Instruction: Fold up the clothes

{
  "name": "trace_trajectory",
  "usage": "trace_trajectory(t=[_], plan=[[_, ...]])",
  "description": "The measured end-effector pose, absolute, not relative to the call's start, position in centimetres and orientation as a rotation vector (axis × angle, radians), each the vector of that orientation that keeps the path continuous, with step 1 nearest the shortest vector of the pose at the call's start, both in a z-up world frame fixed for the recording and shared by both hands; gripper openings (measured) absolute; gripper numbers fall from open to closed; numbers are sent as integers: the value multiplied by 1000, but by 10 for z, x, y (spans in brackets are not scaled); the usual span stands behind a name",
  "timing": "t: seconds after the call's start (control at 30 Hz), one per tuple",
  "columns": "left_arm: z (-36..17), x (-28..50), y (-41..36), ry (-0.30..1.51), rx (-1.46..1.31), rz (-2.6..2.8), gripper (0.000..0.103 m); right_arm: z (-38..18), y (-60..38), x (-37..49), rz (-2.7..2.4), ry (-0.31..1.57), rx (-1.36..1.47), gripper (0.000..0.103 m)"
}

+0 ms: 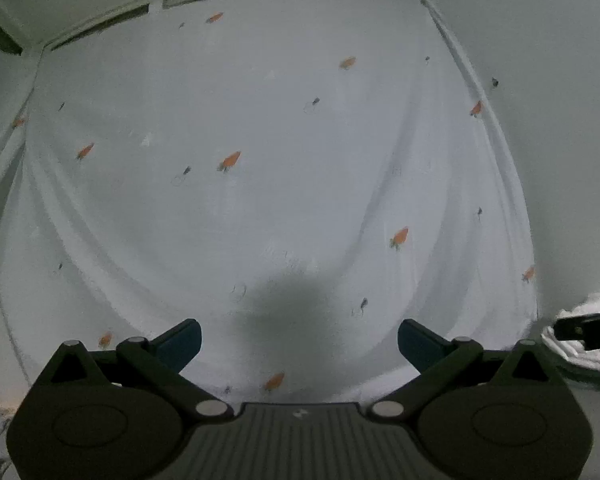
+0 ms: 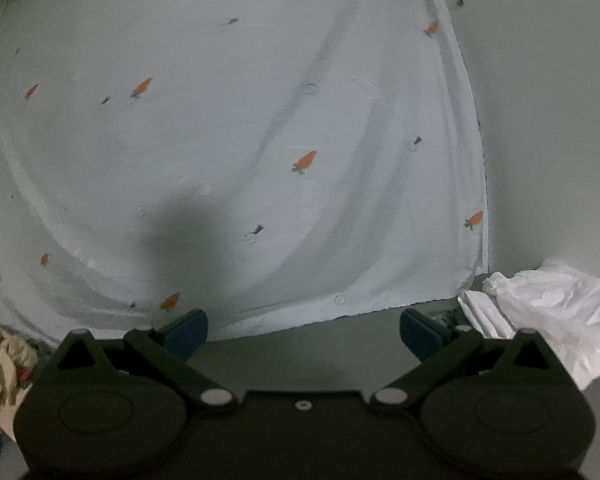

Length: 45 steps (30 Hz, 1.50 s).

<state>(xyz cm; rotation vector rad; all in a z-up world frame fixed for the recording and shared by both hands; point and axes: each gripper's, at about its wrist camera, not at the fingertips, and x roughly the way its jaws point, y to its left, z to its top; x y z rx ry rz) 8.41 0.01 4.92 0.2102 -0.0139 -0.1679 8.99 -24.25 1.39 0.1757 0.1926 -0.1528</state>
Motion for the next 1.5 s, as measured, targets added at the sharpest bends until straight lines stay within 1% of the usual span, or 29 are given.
trace_trajectory(t=[0.13, 0.3, 0.47, 0.6, 0.77, 1.13, 1.5], plan=[[45, 50, 27, 41, 96, -219, 103, 14, -202, 53, -75, 174, 125, 103], [34, 25, 59, 169, -125, -316, 103, 10, -167, 22, -43, 267, 114, 103], [23, 1, 75, 312, -135, -287, 103, -1, -141, -2, -26, 390, 74, 103], [18, -10, 92, 424, -154, -248, 103, -5, -127, -15, -7, 460, 70, 103], [7, -26, 110, 521, -187, -228, 103, -11, -112, -35, 13, 518, 76, 103], [-4, -47, 110, 600, -178, -214, 103, -22, -103, -67, -4, 563, 57, 103], [-5, -53, 108, 600, -150, -221, 103, -21, -103, -72, -13, 554, 49, 103]])
